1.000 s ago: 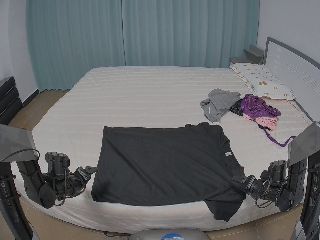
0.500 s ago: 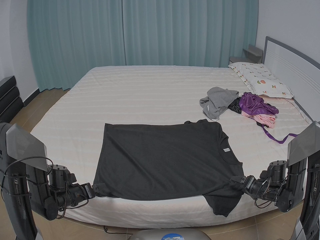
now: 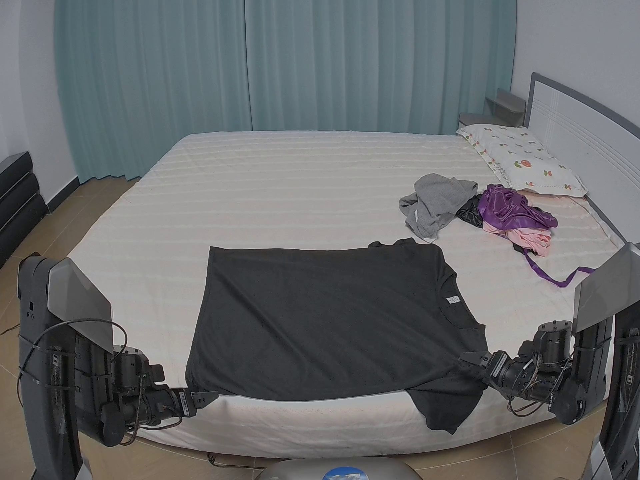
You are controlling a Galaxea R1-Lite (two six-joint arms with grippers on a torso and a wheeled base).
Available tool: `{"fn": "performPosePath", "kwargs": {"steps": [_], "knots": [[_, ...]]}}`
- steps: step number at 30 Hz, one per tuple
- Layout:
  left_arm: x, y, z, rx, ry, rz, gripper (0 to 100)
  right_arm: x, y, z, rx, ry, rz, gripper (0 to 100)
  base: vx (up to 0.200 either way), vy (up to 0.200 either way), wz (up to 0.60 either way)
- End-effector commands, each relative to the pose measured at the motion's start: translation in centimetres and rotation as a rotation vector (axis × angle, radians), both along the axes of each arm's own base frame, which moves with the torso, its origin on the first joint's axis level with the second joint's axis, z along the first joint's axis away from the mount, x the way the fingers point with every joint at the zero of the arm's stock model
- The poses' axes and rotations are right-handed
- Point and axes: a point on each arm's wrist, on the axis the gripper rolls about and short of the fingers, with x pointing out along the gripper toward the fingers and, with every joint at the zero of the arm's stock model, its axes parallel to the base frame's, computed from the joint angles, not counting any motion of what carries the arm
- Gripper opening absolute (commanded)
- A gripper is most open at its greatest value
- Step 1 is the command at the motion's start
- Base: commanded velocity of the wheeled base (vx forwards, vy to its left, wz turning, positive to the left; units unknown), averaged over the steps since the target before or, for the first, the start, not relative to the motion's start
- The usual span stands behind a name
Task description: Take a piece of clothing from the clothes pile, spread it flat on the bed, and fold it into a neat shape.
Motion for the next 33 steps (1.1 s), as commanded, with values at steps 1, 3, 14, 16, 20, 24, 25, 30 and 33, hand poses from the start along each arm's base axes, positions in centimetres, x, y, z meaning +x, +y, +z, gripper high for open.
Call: {"fn": "performPosePath", "kwargs": {"steps": [1,3,14,16,20,24,25,30,33], "knots": [[0.1,0.1,-0.4,0.000,0.001,0.005,0,0.1,0.1,0.1,0.002,-0.012,0.002,100,0.000,0.000,0.00],[0.4,0.3,-0.4,0.001,-0.007,0.014,0,0.1,0.1,0.1,0.002,-0.012,0.002,100,0.000,0.000,0.00],[-0.6,1.7,-0.1,0.008,0.023,0.074,0,0.1,0.0,0.1,0.002,-0.012,0.001,100,0.000,0.000,0.00],[-1.0,2.3,0.5,0.017,0.015,0.091,0,0.1,0.0,0.1,0.002,-0.012,0.001,100,0.000,0.000,0.00],[-1.3,2.6,1.0,0.013,0.007,0.101,0,0.0,0.0,0.1,0.002,-0.011,0.001,100,0.000,0.000,0.00],[-1.3,2.6,1.0,0.011,0.011,0.105,0,0.0,0.0,0.1,0.002,-0.012,0.001,100,0.000,0.000,0.00],[-1.3,2.6,1.0,0.011,0.011,0.105,0,0.0,0.0,0.1,0.002,-0.012,0.001,100,0.000,0.000,0.00],[-1.9,2.8,1.2,0.013,0.030,0.111,0,0.1,0.0,0.1,0.002,-0.014,0.001,100,0.000,0.000,0.00],[-2.3,2.8,1.4,0.012,0.038,0.108,0,0.1,0.0,0.1,0.002,-0.014,0.001,100,0.000,0.000,0.00]]}}
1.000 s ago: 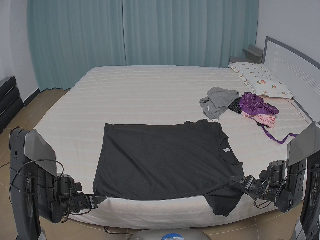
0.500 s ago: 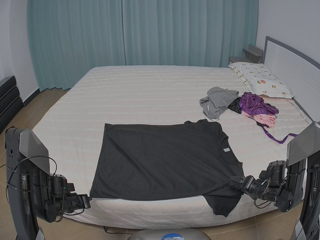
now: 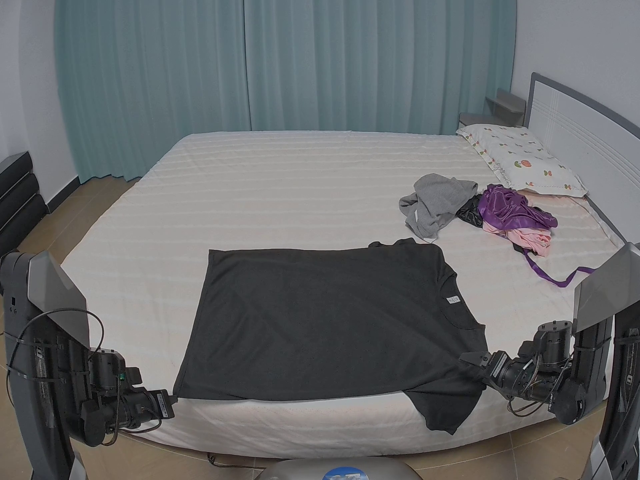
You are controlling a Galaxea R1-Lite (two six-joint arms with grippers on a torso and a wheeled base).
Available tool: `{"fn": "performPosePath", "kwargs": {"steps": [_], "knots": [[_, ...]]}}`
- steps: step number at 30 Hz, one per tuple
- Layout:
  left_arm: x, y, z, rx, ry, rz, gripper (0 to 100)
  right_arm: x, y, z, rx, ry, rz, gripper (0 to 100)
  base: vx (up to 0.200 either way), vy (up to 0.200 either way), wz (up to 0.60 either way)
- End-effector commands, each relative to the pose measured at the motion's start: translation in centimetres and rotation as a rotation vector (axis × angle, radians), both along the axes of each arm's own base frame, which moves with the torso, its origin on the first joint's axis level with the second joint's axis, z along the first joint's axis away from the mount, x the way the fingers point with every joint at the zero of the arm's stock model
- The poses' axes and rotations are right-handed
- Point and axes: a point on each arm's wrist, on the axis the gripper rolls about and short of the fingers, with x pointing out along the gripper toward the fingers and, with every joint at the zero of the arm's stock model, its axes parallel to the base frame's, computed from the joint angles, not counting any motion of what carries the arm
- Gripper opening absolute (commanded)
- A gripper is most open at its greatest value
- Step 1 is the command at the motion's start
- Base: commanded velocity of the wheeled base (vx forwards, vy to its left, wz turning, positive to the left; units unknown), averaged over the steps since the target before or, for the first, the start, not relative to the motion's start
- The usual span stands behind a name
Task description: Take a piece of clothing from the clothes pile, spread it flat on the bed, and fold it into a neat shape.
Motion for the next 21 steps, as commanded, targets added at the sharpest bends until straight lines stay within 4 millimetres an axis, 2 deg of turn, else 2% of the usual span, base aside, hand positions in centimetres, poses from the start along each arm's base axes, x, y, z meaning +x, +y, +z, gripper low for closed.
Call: {"fn": "performPosePath", "kwargs": {"steps": [1,5,6,18,21], "knots": [[-0.2,0.0,0.3,0.000,-0.009,0.000,0,0.1,0.0,0.2,0.002,-0.015,0.000,100,0.000,0.000,0.00],[-0.1,0.0,0.1,-0.001,-0.005,0.001,0,0.1,0.0,0.2,0.002,-0.015,-0.001,100,0.000,0.000,0.00],[0.0,0.0,0.1,-0.002,-0.010,0.002,100,0.1,0.0,0.1,0.002,-0.013,-0.001,100,0.000,0.000,0.00],[0.4,-0.3,0.0,-0.066,-0.020,-0.052,100,0.1,0.0,0.2,0.002,-0.016,-0.001,100,0.000,0.000,0.00],[1.9,-0.6,0.0,-0.128,-0.068,-0.067,100,0.1,0.0,0.2,0.002,-0.016,-0.001,100,0.000,0.000,0.00]]}}
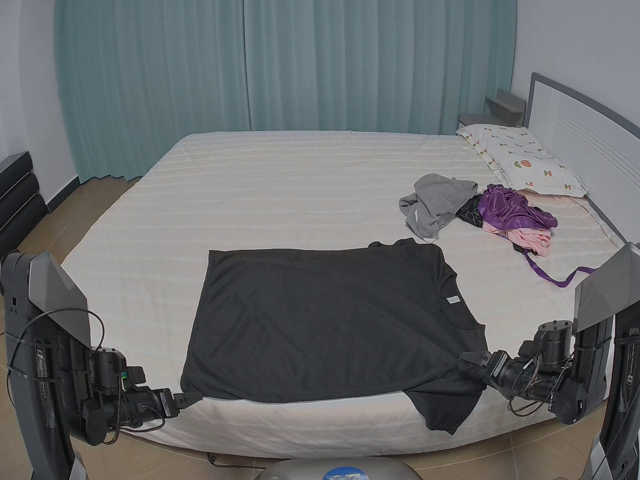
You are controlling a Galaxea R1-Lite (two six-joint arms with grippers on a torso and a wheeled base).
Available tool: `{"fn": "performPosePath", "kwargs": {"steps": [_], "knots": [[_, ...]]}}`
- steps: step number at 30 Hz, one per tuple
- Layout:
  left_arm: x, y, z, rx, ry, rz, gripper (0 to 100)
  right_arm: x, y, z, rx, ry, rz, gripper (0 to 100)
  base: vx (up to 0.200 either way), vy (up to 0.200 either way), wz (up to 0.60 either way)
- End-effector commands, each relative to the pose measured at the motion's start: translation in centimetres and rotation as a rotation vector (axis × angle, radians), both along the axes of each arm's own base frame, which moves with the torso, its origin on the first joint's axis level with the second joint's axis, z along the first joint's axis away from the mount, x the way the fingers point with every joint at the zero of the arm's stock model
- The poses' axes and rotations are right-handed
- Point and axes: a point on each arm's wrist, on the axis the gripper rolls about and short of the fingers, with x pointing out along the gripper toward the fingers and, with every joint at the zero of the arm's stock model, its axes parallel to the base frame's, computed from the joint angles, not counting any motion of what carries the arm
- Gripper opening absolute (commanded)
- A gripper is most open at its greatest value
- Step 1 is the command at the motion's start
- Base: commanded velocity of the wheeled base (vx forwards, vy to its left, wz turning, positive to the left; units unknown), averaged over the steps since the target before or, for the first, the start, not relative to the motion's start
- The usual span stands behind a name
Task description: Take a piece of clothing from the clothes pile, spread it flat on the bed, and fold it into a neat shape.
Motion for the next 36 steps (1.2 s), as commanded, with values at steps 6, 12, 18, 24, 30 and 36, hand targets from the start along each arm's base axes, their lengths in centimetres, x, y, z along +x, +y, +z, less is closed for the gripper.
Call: {"fn": "performPosePath", "kwargs": {"steps": [6,12,18,24,30,36], "knots": [[3.9,-1.2,-0.5,-0.103,-0.089,0.008,100,0.1,0.1,0.1,0.003,-0.014,0.002,100,0.000,0.000,0.00],[4.8,-1.6,-0.9,-0.095,-0.110,-0.001,100,0.0,0.0,0.1,0.002,-0.012,0.001,100,0.000,0.000,0.00],[4.7,-1.5,-1.5,-0.039,-0.110,-0.021,100,0.1,0.0,0.1,0.003,-0.014,0.001,100,0.000,0.000,0.00],[4.8,-1.5,-1.7,-0.013,-0.113,-0.005,100,0.1,0.0,0.1,0.002,-0.012,0.001,100,0.000,0.000,0.00],[5.0,-1.7,-2.3,0.046,-0.121,-0.012,100,0.1,0.1,0.1,0.003,-0.014,0.002,100,0.000,0.000,0.00],[4.9,-1.7,-2.3,0.051,-0.114,-0.003,0,0.1,0.0,0.2,-0.001,-0.016,-0.006,100,0.000,0.000,0.00]]}}
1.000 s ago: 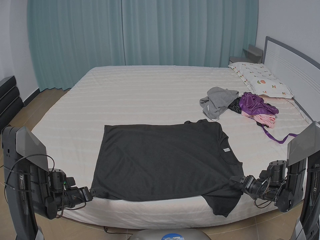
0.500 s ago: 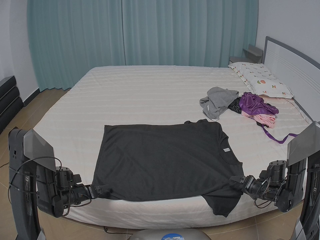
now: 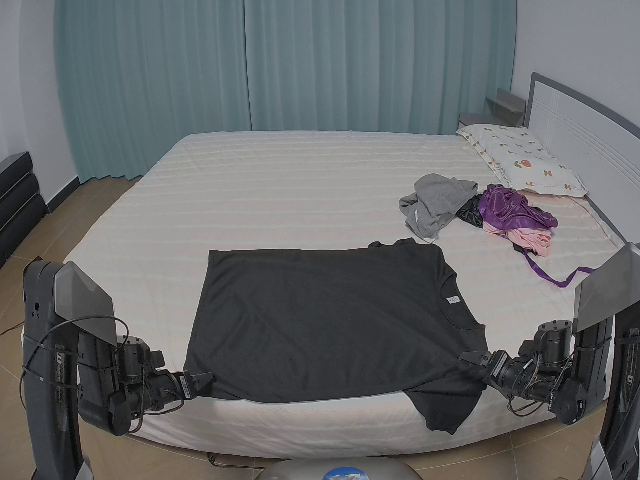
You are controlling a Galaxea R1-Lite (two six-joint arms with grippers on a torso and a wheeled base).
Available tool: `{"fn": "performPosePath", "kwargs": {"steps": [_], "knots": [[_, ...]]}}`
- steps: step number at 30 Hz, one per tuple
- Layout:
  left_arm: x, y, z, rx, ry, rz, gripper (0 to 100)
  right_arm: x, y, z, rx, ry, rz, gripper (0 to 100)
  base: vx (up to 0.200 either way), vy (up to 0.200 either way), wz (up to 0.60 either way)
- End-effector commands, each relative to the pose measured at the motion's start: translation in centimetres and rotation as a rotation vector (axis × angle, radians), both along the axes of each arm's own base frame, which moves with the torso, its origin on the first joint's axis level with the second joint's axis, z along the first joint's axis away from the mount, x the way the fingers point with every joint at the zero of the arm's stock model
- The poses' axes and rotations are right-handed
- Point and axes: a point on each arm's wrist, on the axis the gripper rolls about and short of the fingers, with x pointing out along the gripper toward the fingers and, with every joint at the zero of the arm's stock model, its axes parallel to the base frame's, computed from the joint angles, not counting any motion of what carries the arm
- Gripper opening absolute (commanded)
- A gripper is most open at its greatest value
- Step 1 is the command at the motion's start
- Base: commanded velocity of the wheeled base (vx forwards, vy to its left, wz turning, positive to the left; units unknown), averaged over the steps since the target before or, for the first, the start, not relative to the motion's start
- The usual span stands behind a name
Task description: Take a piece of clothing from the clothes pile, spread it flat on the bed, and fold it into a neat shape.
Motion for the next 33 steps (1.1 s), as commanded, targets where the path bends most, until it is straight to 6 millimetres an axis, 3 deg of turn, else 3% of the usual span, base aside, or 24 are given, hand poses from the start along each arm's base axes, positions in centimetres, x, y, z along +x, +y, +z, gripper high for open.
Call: {"fn": "performPosePath", "kwargs": {"steps": [1,12,33], "knots": [[-0.2,0.1,-0.1,-0.001,0.011,0.006,0,0.1,-0.2,0.2,-0.001,-0.017,-0.010,100,0.000,0.000,0.00],[-0.9,0.4,1.3,-0.007,-0.006,0.020,0,0.8,-1.1,-0.2,-0.079,-0.045,-0.037,100,0.000,0.000,0.00],[-0.7,0.4,1.1,-0.062,0.013,0.064,0,4.2,-1.2,-2.4,-0.113,-0.002,-0.027,100,0.000,0.000,0.00]]}}
